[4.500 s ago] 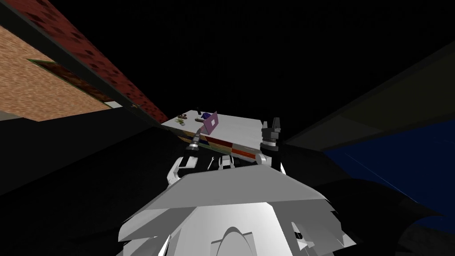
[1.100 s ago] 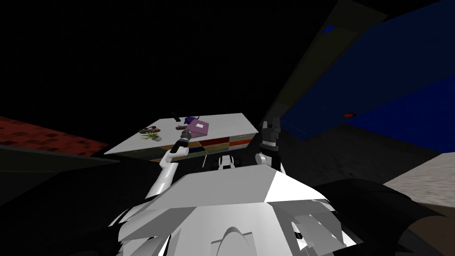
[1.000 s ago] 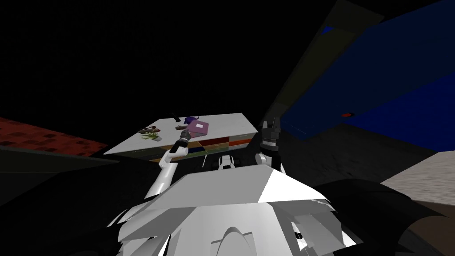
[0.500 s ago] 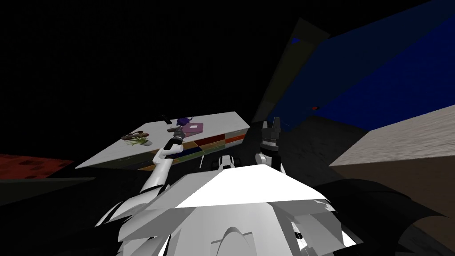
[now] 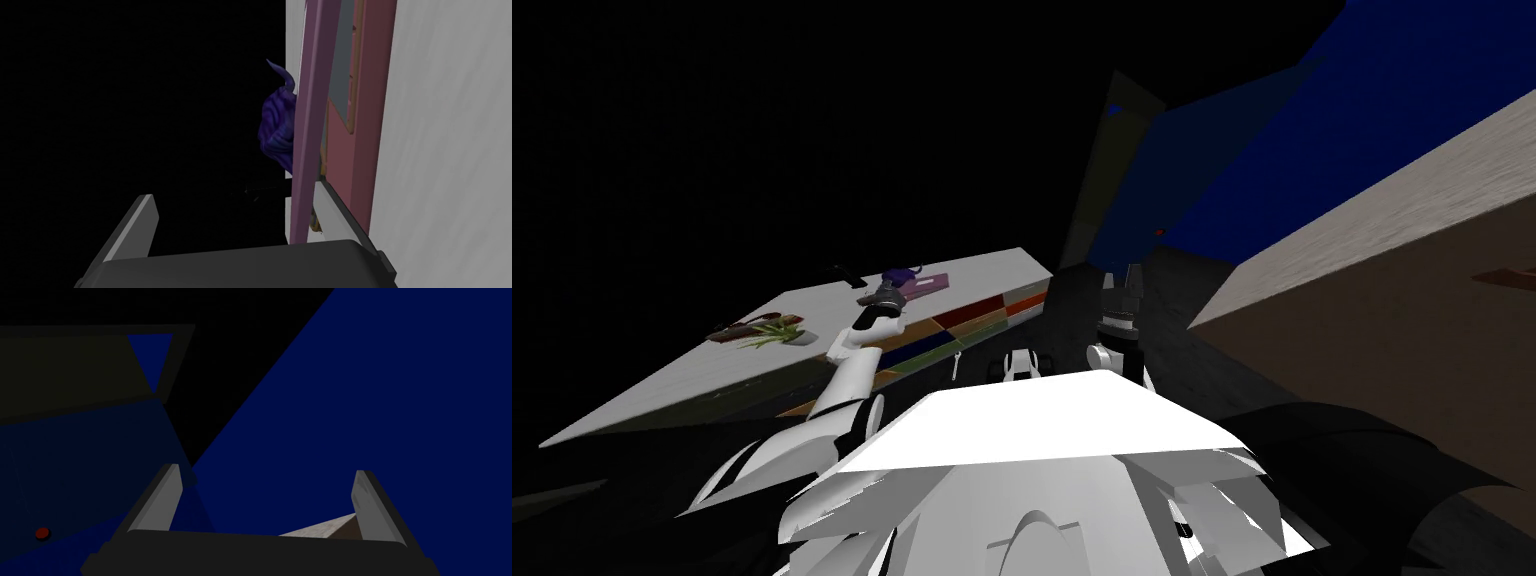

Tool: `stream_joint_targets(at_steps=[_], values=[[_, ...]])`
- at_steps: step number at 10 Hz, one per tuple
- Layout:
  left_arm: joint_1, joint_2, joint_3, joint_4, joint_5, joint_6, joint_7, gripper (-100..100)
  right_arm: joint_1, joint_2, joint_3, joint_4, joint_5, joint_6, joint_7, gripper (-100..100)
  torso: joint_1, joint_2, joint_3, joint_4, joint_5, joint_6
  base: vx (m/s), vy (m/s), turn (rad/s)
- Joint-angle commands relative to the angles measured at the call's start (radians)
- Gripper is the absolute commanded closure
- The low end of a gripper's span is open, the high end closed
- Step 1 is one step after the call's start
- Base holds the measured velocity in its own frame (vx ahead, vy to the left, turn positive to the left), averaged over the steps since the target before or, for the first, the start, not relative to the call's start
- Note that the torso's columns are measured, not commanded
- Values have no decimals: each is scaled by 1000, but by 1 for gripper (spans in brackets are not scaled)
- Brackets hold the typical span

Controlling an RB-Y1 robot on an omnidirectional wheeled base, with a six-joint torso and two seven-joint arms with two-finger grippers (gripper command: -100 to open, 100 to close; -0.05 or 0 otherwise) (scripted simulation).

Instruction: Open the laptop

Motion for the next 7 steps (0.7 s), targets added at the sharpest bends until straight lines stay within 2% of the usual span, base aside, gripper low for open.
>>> stream_joint_targets(at_steps=[1,2,7], values=[[-28,12,27,39,-2,6,0,-100,0,0,0,0,0,0,0,0,3,0,0,0,1,0,-87,-15,-68],[-31,13,29,43,-3,7,0,0,0,0,0,0,0,0,0,0,6,-5,-3,-2,2,-2,-18,-7,7],[-29,10,28,44,-3,9,0,0,1,0,0,0,0,0,0,0,2,0,0,-1,1,0,-2,-1,-1]])
